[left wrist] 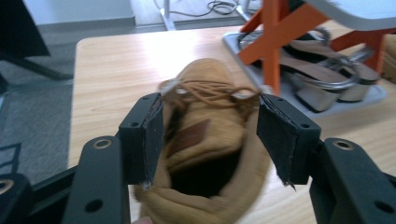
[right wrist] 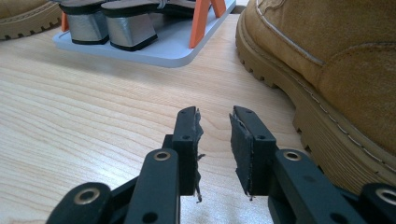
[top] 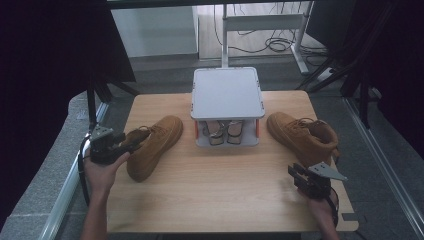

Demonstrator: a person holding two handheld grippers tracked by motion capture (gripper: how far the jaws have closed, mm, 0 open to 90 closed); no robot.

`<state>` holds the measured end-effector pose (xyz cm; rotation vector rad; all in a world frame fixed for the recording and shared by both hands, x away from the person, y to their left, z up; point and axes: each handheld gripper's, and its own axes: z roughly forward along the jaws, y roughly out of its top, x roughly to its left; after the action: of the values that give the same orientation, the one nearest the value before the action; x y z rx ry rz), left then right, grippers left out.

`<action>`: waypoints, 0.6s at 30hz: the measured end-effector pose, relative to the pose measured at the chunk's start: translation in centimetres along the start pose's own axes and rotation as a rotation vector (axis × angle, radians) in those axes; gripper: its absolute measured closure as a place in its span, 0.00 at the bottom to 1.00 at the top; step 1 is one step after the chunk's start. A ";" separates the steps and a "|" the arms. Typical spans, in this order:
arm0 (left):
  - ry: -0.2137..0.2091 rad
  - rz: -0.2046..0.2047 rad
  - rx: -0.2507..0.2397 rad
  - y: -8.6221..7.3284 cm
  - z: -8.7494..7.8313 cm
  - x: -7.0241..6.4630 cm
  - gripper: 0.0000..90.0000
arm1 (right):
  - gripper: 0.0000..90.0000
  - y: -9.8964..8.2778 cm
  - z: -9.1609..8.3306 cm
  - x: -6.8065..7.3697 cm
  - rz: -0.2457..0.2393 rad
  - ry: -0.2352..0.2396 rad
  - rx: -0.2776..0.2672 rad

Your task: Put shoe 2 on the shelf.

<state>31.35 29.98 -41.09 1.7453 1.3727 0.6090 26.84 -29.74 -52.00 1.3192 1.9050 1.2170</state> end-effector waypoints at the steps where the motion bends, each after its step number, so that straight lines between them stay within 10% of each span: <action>1: 0.006 -0.010 0.015 0.1 0.3 0.4 0.46 | 0.79 0.0 0.0 0.0 0.001 0.000 0.000; 18: 0.014 -0.041 0.151 0.1 2.9 2.9 0.45 | 0.77 -0.1 0.1 0.0 -0.003 0.003 0.005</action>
<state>34.52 31.86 -42.93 1.8299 1.4934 0.5076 26.88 -29.69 -52.12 1.3172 1.9130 1.2136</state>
